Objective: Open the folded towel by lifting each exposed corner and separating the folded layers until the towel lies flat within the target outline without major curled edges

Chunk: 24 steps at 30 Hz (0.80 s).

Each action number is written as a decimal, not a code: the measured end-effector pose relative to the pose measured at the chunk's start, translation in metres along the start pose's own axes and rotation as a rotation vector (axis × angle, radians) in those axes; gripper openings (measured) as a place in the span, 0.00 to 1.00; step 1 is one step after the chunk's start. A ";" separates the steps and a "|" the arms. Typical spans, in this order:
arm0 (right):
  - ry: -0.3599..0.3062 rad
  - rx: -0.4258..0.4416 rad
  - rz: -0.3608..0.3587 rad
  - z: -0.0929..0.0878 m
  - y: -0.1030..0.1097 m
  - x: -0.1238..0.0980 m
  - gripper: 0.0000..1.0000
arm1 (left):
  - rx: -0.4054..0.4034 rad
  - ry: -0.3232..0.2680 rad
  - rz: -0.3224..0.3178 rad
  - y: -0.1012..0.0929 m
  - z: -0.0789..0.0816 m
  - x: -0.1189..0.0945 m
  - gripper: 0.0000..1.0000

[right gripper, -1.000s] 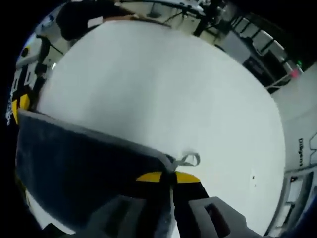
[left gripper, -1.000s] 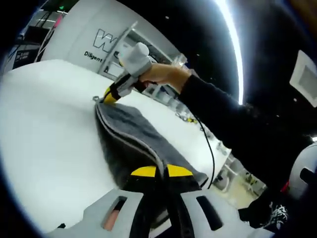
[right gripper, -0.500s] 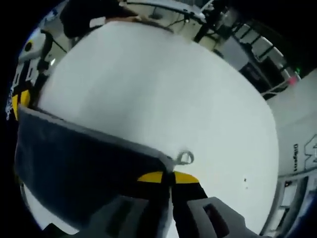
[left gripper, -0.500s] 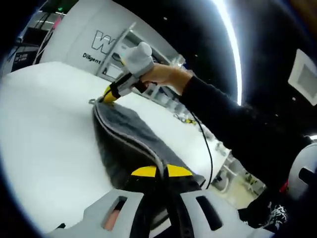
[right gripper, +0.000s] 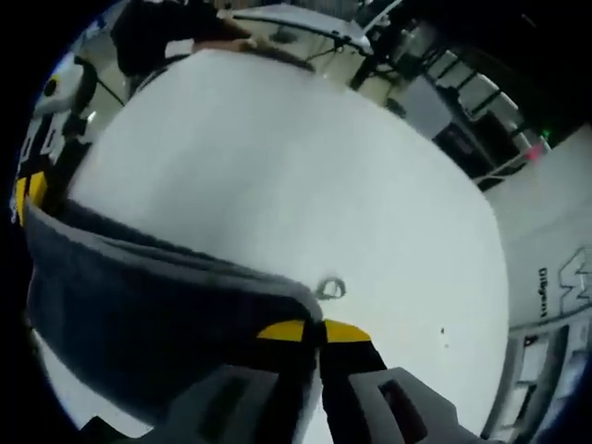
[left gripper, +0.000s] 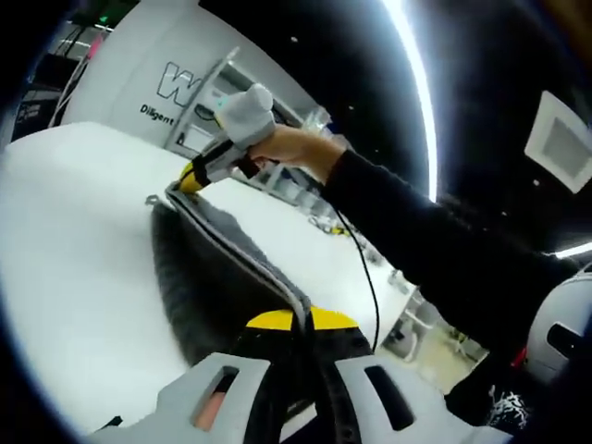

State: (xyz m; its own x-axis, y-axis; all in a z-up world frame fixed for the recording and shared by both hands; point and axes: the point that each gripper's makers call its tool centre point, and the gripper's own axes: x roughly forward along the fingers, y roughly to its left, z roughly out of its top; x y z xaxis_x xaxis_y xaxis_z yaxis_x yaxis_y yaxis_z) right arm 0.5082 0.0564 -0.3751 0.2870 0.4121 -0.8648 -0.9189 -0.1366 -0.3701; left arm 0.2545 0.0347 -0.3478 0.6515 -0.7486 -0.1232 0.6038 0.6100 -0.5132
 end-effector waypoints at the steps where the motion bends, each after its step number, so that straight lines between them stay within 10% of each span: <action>1: -0.006 -0.001 -0.005 0.001 0.000 -0.001 0.00 | 0.002 -0.001 -0.004 -0.001 0.001 0.000 0.02; 24: -0.068 0.060 -0.111 0.001 -0.016 -0.036 0.00 | 0.079 -0.004 -0.084 -0.036 0.016 0.026 0.02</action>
State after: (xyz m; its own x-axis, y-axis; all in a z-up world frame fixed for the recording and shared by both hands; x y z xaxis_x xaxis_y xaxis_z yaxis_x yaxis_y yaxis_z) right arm 0.5127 0.0450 -0.3374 0.3710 0.4821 -0.7937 -0.8975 -0.0331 -0.4397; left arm 0.2570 -0.0022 -0.3190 0.5988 -0.7970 -0.0786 0.6906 0.5636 -0.4532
